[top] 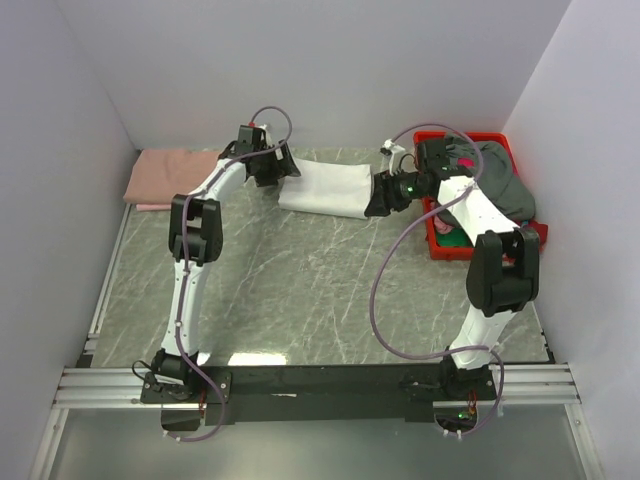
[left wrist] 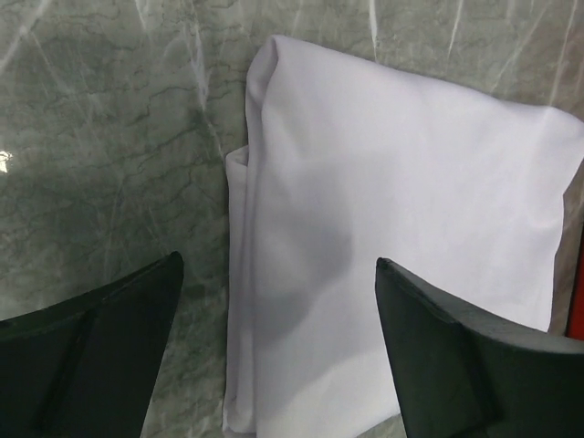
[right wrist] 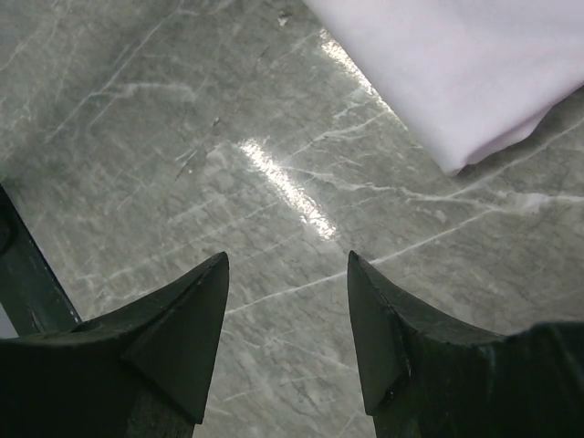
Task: Fold and stack the t-shirts
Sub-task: Neatly place the folded tshirt to the corner
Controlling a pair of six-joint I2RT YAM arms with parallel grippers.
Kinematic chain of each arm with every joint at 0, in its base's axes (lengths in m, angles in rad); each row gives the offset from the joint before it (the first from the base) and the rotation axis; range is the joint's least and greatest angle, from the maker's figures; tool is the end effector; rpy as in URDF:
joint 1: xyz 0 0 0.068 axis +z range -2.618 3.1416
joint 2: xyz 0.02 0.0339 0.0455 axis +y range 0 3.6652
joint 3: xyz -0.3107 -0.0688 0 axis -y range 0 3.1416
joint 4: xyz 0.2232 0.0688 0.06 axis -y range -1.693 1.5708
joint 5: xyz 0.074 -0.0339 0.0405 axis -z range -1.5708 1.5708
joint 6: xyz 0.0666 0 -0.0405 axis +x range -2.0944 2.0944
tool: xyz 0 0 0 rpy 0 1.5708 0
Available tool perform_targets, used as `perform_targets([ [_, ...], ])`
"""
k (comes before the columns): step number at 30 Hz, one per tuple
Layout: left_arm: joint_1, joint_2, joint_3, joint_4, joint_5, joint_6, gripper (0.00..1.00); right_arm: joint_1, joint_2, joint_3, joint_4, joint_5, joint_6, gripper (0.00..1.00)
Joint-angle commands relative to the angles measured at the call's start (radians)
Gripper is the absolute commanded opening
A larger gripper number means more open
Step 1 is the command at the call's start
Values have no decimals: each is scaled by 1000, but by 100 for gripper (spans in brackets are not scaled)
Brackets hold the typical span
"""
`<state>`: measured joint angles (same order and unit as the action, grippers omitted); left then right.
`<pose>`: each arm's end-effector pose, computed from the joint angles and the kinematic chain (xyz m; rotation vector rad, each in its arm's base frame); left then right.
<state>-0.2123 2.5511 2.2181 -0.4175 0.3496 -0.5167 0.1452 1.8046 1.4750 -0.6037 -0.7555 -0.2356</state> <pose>0.5901 -0.1505 0.1771 -0.1806 2.3855 -0.7633 0.3847 0.1024 0.3019 -0.7422 2.2351 0.8908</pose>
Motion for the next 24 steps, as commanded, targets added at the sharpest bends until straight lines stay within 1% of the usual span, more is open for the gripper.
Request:
perform_targets([
  [1, -6, 66, 6, -92, -28, -43, 91, -4, -74, -22, 44, -44, -1, 62],
  [2, -7, 73, 3, -83, 0, -48, 84, -4, -79, -25, 45, -42, 1, 62],
  [4, -18, 84, 9, -75, 78, -54, 79, -13, -83, -30, 48, -51, 2, 62],
  [9, -53, 132, 34, -99, 138, -62, 69, -24, -97, -50, 65, -64, 10, 62],
  [10, -55, 138, 25, -95, 141, -71, 61, -30, -96, -51, 67, -67, 13, 62],
  [12, -59, 138, 6, -77, 175, -81, 52, -35, -97, -53, 68, -70, 13, 62],
  [13, -61, 141, -6, -69, 187, -89, 44, -36, -96, -54, 70, -76, 15, 62],
  [14, -64, 143, -8, -66, 210, -89, 39, -42, -99, -58, 70, -79, 18, 62],
  [15, -68, 144, -8, -67, 216, -88, 32, -44, -97, -59, 71, -82, 19, 62],
  [16, -71, 143, -2, -76, 203, -89, 1, -45, -97, -59, 71, -84, 21, 62],
  [18, -76, 127, -15, -69, 183, -80, 0, -52, -100, -61, 70, -88, 22, 62],
  [20, -76, 65, -79, -35, 152, -66, 0, -59, -103, -62, 73, -87, 24, 61],
  [21, -78, 39, -95, -29, 72, -53, 0, -64, -106, -64, 73, -90, 25, 62],
  [22, -78, -19, -119, -32, 5, -13, 0, -65, -109, -65, 71, -90, 25, 62],
  [24, -87, -83, -144, -62, -143, 36, 0, -71, -119, -68, 71, -88, 27, 62],
])
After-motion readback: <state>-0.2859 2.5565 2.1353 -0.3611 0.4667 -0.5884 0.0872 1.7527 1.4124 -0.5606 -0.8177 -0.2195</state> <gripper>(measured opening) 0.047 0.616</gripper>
